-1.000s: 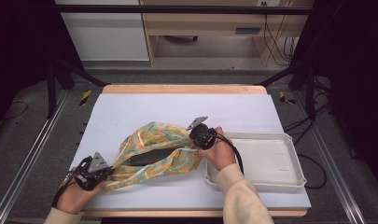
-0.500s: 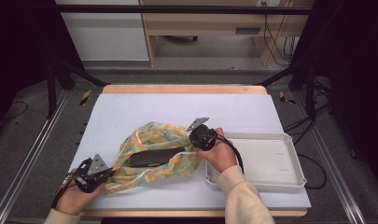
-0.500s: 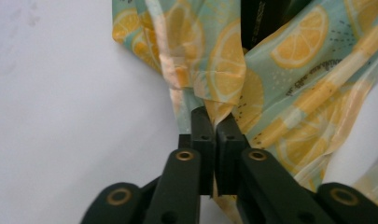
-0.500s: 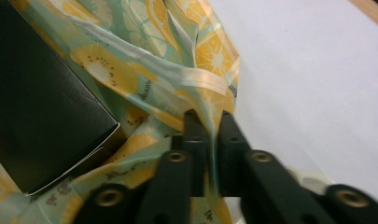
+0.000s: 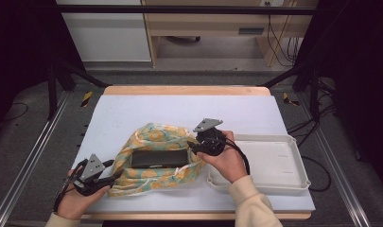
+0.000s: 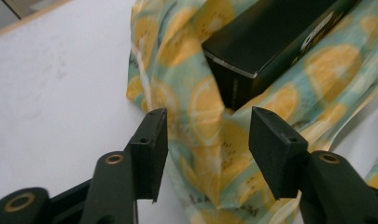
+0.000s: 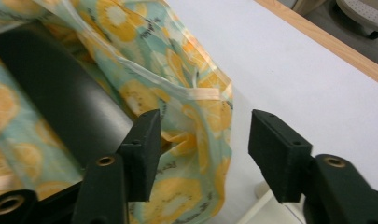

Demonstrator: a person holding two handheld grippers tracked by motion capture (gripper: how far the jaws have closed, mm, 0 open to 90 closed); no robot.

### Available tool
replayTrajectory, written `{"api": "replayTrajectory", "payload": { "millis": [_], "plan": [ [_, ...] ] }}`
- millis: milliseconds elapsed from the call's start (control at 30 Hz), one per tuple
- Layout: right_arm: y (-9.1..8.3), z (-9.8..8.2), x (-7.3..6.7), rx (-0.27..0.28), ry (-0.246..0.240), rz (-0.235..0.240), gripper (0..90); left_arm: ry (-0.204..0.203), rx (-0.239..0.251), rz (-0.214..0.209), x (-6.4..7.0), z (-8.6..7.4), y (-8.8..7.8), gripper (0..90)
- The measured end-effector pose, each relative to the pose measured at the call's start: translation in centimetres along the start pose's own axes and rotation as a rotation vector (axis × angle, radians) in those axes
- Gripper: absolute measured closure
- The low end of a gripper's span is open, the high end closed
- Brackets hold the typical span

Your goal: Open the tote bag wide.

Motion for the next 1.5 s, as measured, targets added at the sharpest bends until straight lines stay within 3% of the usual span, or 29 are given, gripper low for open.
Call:
{"api": "replayTrajectory", "payload": {
  "millis": [33,67,133,267,333,367,400,433,533,567,867,1067,1267,1500],
  "plan": [
    [-0.5,0.2,-0.6,0.012,0.008,0.008,42.3,0.005,0.042,0.009,0.1,1.0,-0.2,47.0],
    [-0.5,0.2,-0.6,0.012,0.008,0.008,42.3,0.005,0.042,0.009,0.1,1.0,-0.2,48.4],
    [-1.3,0.6,-1.6,0.047,0.025,0.021,50.4,0.012,0.081,0.019,0.0,2.5,-0.2,50.8],
    [-2.1,0.7,-3.4,0.075,0.012,0.047,65.7,0.020,0.088,0.008,-0.2,3.7,0.5,56.8],
    [-2.4,0.8,-3.9,0.087,0.013,0.054,67.9,0.020,0.083,-0.015,-0.3,4.4,1.2,61.7],
    [-2.7,0.7,-4.8,0.091,0.018,0.064,74.4,0.032,0.080,-0.014,-0.6,4.7,1.8,64.3],
    [-2.7,0.7,-4.8,0.091,0.018,0.064,74.4,0.023,0.055,-0.022,-0.7,4.8,2.3,64.3],
    [-2.8,0.5,-5.8,0.095,0.018,0.076,77.5,0.016,0.052,-0.033,-0.9,5.2,3.4,68.9],
    [-2.8,0.1,-6.5,0.094,0.018,0.077,80.4,0.001,0.056,-0.046,-1.0,5.6,4.3,76.2],
    [-2.7,-0.4,-7.1,0.093,0.024,0.078,82.6,-0.017,0.078,-0.052,-1.2,5.8,5.0,78.5],
    [-2.4,-2.7,-8.6,0.060,0.033,0.063,87.8,-0.045,0.073,-0.044,-1.8,4.6,6.1,83.4],
    [-2.0,-4.3,-9.0,0.027,0.040,0.039,90.0,-0.035,0.081,-0.001,-2.8,4.3,6.6,88.5],
    [-2.0,-5.6,-9.1,-0.018,0.058,0.015,90.0,-0.017,0.043,-0.034,-3.3,3.3,8.4,90.0],
    [-1.6,-6.5,-9.6,-0.051,0.058,0.014,90.0,-0.027,0.000,-0.087,-3.6,2.8,10.2,90.0]
  ]
}}
Point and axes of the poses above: each handheld gripper's, and its own axes: y roughly forward along the jaws, z roughly out of its top, x roughly to its right, the point moved 8 cm from there along y, roughly forward along the jaws, and after that the axes turned 15 degrees about x, right-handed, at the moved point
